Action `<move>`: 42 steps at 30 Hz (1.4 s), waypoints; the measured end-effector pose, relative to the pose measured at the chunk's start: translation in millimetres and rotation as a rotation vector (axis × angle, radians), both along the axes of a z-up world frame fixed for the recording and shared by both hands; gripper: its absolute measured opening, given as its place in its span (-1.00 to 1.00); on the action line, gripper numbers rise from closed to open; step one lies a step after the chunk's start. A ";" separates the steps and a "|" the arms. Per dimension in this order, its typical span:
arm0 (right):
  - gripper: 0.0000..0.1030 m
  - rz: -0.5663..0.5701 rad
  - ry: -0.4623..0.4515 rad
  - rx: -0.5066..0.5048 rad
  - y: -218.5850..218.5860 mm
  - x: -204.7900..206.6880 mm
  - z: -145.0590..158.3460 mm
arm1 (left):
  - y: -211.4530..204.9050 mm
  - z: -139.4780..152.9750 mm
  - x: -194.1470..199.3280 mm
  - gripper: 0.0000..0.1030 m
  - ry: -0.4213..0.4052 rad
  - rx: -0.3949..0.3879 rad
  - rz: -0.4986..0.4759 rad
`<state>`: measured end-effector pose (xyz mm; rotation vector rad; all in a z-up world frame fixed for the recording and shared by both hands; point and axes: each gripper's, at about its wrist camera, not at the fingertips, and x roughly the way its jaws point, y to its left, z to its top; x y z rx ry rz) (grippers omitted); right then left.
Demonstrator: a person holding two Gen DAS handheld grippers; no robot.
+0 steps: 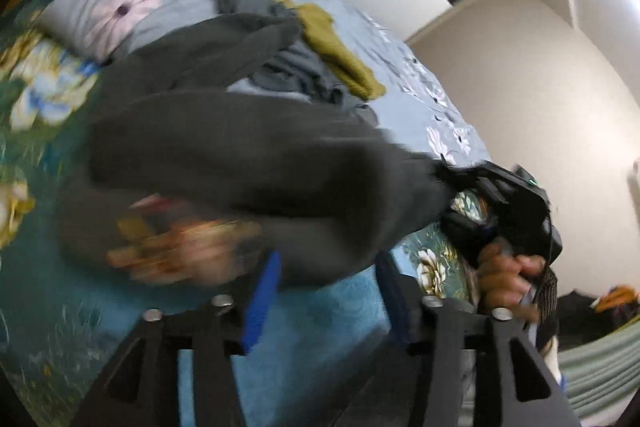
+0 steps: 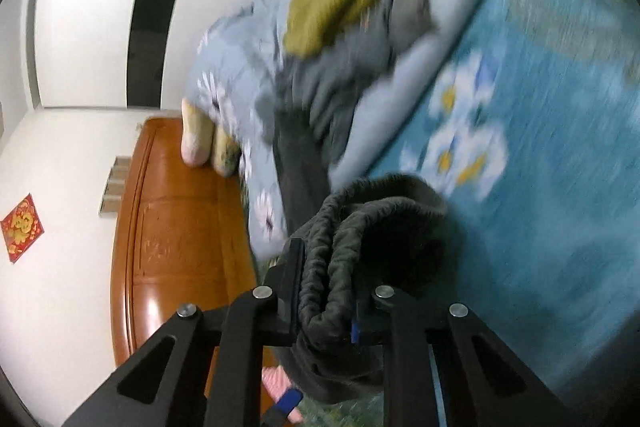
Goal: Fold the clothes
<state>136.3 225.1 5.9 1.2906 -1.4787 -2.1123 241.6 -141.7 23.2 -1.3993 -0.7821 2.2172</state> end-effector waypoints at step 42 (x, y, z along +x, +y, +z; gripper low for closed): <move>-0.66 -0.231 0.209 0.398 171.2 88.2 108.0 | -69.8 92.2 -48.1 -0.90 0.160 -0.375 0.300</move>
